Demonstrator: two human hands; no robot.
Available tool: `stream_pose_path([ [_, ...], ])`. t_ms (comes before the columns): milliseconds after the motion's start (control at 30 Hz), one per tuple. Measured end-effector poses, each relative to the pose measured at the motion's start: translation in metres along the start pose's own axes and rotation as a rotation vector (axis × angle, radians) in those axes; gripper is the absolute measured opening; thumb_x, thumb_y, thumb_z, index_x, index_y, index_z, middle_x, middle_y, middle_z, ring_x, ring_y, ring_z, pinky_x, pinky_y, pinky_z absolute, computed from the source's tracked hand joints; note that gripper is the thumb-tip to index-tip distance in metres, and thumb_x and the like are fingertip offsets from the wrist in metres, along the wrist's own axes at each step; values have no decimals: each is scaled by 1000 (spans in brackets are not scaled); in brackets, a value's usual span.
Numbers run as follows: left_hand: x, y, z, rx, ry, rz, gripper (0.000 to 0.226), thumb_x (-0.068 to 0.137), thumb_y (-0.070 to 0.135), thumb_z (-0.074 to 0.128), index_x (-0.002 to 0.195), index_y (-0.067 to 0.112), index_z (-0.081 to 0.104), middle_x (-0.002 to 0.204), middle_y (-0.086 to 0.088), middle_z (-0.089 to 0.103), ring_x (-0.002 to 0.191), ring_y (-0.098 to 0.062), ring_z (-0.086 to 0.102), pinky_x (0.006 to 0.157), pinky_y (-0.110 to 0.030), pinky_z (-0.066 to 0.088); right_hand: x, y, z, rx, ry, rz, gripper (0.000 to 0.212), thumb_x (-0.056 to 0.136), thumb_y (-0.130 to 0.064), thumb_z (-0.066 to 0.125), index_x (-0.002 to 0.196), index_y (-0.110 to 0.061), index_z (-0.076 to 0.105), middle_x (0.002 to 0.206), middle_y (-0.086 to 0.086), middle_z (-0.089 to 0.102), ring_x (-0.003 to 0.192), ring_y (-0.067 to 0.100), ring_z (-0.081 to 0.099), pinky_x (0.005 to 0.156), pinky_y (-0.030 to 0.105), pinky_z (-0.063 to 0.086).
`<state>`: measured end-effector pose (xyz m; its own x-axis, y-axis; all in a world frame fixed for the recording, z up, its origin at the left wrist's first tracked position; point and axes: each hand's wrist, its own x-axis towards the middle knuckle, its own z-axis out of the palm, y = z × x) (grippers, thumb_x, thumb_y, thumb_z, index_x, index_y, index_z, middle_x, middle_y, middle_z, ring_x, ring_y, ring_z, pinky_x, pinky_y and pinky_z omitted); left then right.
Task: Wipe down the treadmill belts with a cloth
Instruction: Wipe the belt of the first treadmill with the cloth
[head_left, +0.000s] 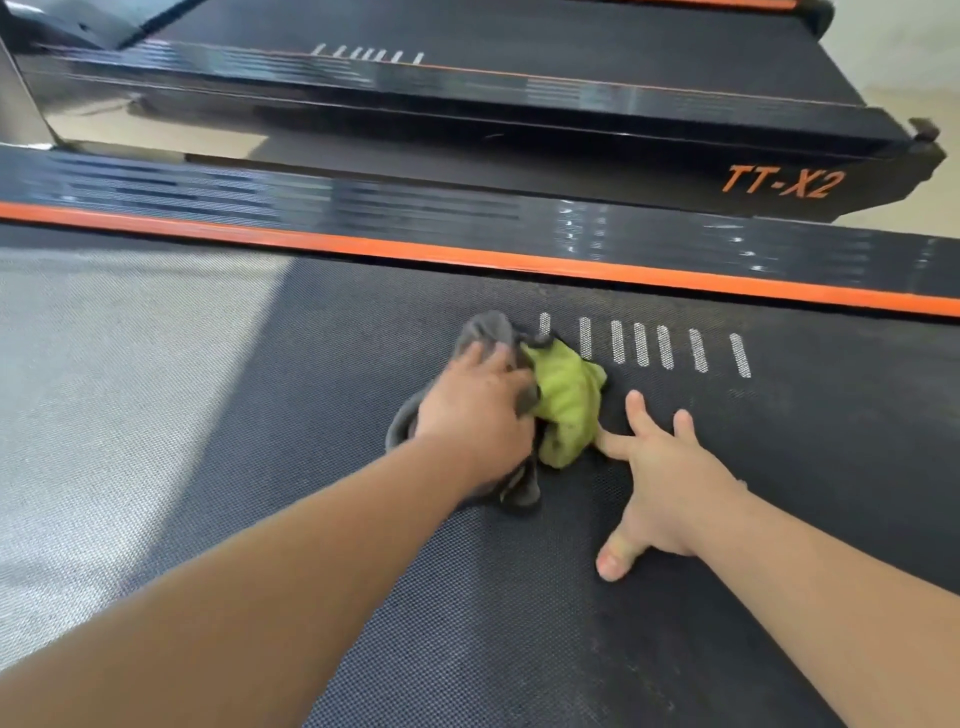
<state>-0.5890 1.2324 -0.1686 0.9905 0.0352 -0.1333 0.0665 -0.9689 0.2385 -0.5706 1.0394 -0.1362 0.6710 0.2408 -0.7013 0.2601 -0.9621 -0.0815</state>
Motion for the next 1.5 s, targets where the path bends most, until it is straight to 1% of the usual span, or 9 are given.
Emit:
stream_pose_path([
  [167, -10, -28, -4, 66, -147, 400, 54, 97, 38, 57, 150, 32, 50, 169, 5, 24, 158, -14, 15, 127, -35, 19, -1, 0, -1, 5, -9, 19, 134, 50, -46, 101, 158, -51, 21, 158, -24, -39, 153, 29, -30, 105, 84, 25],
  [400, 58, -44, -10, -26, 105, -278, 31, 96, 28, 51, 121, 20, 66, 136, -9, 52, 136, -34, 41, 106, -40, 39, -2, -1, -3, 5, -11, 0, 148, 53, -45, 100, 149, -68, -10, 159, -22, -38, 152, 31, -31, 105, 84, 25],
  [600, 54, -2, -3, -21, -75, 361, 48, 94, 33, 48, 140, 28, 59, 160, 1, 41, 150, -19, 30, 118, -39, 35, 3, 2, -1, 12, 6, -5, 145, 50, -46, 100, 149, -69, -4, 165, -23, -18, 152, 29, -32, 105, 84, 25],
  [800, 84, -18, -8, 29, 131, -201, 32, 98, 25, 49, 125, 20, 65, 139, -9, 54, 136, -30, 41, 108, -37, 37, -1, -1, -5, 18, -18, 10, 148, 53, -44, 99, 147, -70, -11, 159, -23, -39, 152, 28, -33, 107, 84, 23],
  [967, 53, 0, -2, 42, 26, 297, 38, 96, 25, 53, 134, 23, 62, 149, -4, 49, 144, -26, 37, 114, -43, 39, 0, -2, -4, -10, -13, 6, 148, 51, -48, 99, 147, -70, -11, 164, -22, -25, 152, 31, -31, 105, 85, 24],
  [1167, 70, -79, -39, 27, 80, -357, 26, 92, 18, 55, 112, 28, 68, 135, -6, 56, 128, -34, 49, 93, -37, 45, -1, -1, -2, 17, 7, 16, 148, 53, -43, 99, 146, -70, -12, 157, -25, -41, 152, 27, -33, 107, 83, 24],
  [1300, 59, -34, -22, 56, 34, -84, 7, 92, 24, 54, 97, 23, 58, 126, -4, 58, 124, -30, 49, 85, -29, 35, -4, -4, -5, 23, -8, 17, 147, 53, -44, 99, 147, -70, -10, 158, -24, -40, 152, 28, -32, 107, 83, 24],
  [1400, 46, -34, -15, 44, -58, 287, 42, 92, 24, 52, 133, 24, 63, 149, 1, 51, 144, -23, 38, 118, -32, 30, -5, -3, -5, 22, -4, 14, 145, 51, -44, 100, 149, -70, -4, 159, -25, -38, 152, 28, -31, 106, 83, 24],
  [1500, 64, -73, -27, 83, -22, 60, 46, 96, 20, 53, 141, 28, 57, 157, 1, 44, 146, -25, 37, 116, -40, 37, -3, -2, -3, 13, 4, 23, 147, 50, -45, 100, 147, -71, -8, 158, -25, -38, 153, 28, -30, 106, 83, 25],
])
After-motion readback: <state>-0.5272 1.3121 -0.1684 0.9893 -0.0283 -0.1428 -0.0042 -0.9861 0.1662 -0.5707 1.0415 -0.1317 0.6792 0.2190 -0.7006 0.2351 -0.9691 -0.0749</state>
